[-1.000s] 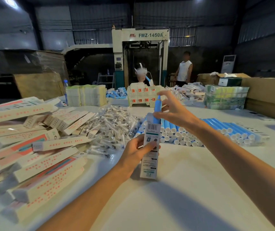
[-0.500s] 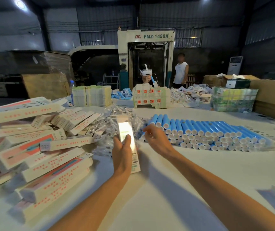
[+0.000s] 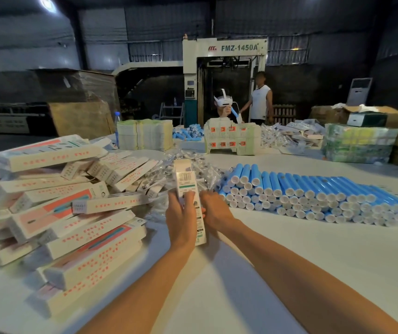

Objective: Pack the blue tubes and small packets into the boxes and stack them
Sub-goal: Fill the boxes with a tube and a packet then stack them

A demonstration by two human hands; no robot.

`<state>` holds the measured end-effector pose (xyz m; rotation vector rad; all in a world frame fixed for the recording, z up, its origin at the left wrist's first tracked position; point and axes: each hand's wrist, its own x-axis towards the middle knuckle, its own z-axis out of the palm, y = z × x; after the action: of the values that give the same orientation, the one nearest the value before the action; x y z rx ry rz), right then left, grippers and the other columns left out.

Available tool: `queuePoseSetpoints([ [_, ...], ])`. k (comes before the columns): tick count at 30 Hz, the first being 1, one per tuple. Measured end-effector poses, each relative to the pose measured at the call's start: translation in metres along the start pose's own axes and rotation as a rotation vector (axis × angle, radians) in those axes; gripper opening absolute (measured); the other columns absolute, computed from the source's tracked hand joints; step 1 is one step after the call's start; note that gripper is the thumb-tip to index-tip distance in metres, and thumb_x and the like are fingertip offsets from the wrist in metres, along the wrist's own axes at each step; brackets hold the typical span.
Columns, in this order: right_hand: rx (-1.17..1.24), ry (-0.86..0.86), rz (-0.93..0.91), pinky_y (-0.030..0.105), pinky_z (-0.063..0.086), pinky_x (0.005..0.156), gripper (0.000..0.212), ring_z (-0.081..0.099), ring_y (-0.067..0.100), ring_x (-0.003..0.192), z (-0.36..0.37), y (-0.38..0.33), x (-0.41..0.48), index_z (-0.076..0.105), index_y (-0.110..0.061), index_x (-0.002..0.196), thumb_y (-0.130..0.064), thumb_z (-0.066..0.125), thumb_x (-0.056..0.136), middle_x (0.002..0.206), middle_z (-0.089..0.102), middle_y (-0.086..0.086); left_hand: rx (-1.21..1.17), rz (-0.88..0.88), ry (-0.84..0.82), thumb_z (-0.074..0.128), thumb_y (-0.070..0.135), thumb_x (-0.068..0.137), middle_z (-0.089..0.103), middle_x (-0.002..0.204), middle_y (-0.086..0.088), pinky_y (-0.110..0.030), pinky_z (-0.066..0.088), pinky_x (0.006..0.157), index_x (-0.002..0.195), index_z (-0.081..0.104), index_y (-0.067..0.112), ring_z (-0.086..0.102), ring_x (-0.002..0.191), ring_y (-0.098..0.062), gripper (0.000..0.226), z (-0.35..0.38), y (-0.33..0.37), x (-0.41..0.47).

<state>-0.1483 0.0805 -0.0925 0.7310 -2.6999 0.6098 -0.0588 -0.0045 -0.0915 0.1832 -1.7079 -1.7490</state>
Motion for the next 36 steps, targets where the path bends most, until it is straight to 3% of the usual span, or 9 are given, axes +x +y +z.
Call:
queuePoseSetpoints([
  [7, -0.067, 0.016, 0.024, 0.039, 0.047, 0.085, 0.012, 0.058, 0.033, 0.112, 0.001, -0.005, -0.003, 0.059, -0.010, 0.106, -0.016, 0.053, 0.099, 0.120, 0.062, 0.015, -0.067, -0.033, 0.005, 0.052, 0.064, 0.084, 0.078, 0.097, 0.002, -0.039, 0.063, 0.067, 0.101, 0.059, 0.054, 0.077, 0.075, -0.014, 0.021, 0.000, -0.004, 0.003],
  [10, 0.052, -0.024, 0.028, 0.042, 0.050, 0.077, 0.013, 0.062, 0.035, 0.091, 0.000, -0.005, -0.005, 0.059, -0.006, 0.085, -0.009, 0.050, 0.095, 0.098, 0.065, 0.023, -0.087, -0.054, -0.005, 0.054, 0.064, 0.084, 0.079, 0.098, -0.001, -0.039, 0.062, 0.068, 0.104, 0.061, 0.045, 0.078, 0.076, -0.016, 0.028, 0.003, -0.003, 0.002],
  [13, 0.245, 0.063, 0.076, 0.042, 0.043, 0.059, 0.020, 0.049, 0.024, 0.066, -0.008, -0.007, -0.008, 0.056, 0.010, 0.088, -0.001, 0.043, 0.098, 0.078, 0.051, 0.021, -0.170, -0.078, -0.018, 0.057, 0.052, 0.090, 0.079, 0.100, -0.006, -0.049, 0.065, 0.074, 0.113, 0.063, 0.039, 0.079, 0.084, -0.031, 0.027, 0.004, -0.001, 0.002],
  [18, 0.663, 0.190, 0.334, 0.034, 0.048, 0.072, 0.011, 0.058, 0.013, 0.069, -0.036, 0.011, -0.021, 0.061, -0.010, 0.091, -0.007, 0.056, 0.101, 0.079, 0.060, 0.000, -0.347, -0.148, -0.072, 0.059, 0.041, 0.091, 0.079, 0.096, -0.011, -0.037, 0.062, 0.055, 0.124, 0.062, 0.021, 0.078, 0.072, -0.035, 0.039, 0.006, 0.008, 0.001],
  [21, 0.853, 0.223, 0.378, 0.026, 0.054, 0.074, 0.005, 0.068, 0.008, 0.072, -0.063, 0.028, -0.042, 0.056, -0.011, 0.100, -0.008, 0.059, 0.100, 0.095, 0.069, 0.011, -0.409, -0.203, -0.142, 0.060, 0.031, 0.098, 0.078, 0.102, -0.019, -0.039, 0.062, 0.056, 0.125, 0.063, 0.013, 0.077, 0.072, -0.035, 0.032, 0.012, 0.010, -0.003],
  [24, 0.980, 0.284, 0.307, 0.036, 0.052, 0.080, 0.034, 0.071, 0.019, 0.081, -0.099, 0.043, -0.063, 0.043, -0.016, 0.122, 0.006, 0.055, 0.099, 0.108, 0.070, 0.018, -0.463, -0.290, -0.256, 0.062, 0.019, 0.104, 0.077, 0.105, -0.026, -0.041, 0.065, 0.063, 0.125, 0.067, 0.010, 0.078, 0.076, -0.033, 0.023, 0.018, 0.013, -0.010],
  [28, 0.972, 0.333, 0.179, 0.045, 0.053, 0.096, 0.083, 0.078, 0.026, 0.095, -0.155, 0.043, -0.083, 0.032, -0.043, 0.148, 0.014, 0.056, 0.093, 0.126, 0.054, 0.012, -0.376, -0.271, -0.467, 0.074, 0.022, 0.098, 0.079, 0.114, -0.018, -0.056, 0.060, 0.098, 0.129, 0.068, 0.014, 0.076, 0.107, -0.041, 0.032, 0.021, 0.018, -0.021],
  [30, 0.946, 0.415, 0.148, 0.045, 0.056, 0.097, 0.070, 0.078, 0.023, 0.095, -0.176, 0.039, -0.087, 0.047, -0.031, 0.143, 0.014, 0.059, 0.091, 0.126, 0.057, 0.015, -0.357, -0.252, -0.586, 0.077, 0.029, 0.092, 0.078, 0.118, -0.017, -0.058, 0.057, 0.103, 0.133, 0.066, 0.016, 0.075, 0.112, -0.039, 0.044, 0.021, 0.020, -0.028],
  [36, 0.722, 0.529, -0.094, 0.015, 0.056, 0.079, 0.037, 0.071, 0.008, 0.100, -0.208, 0.019, -0.089, 0.064, -0.025, 0.128, -0.007, 0.070, 0.096, 0.107, 0.071, 0.001, -0.311, -0.212, -0.759, 0.082, 0.032, 0.092, 0.076, 0.125, -0.014, -0.066, 0.052, 0.106, 0.125, 0.073, 0.025, 0.073, 0.118, -0.038, 0.035, 0.028, 0.021, -0.044],
])
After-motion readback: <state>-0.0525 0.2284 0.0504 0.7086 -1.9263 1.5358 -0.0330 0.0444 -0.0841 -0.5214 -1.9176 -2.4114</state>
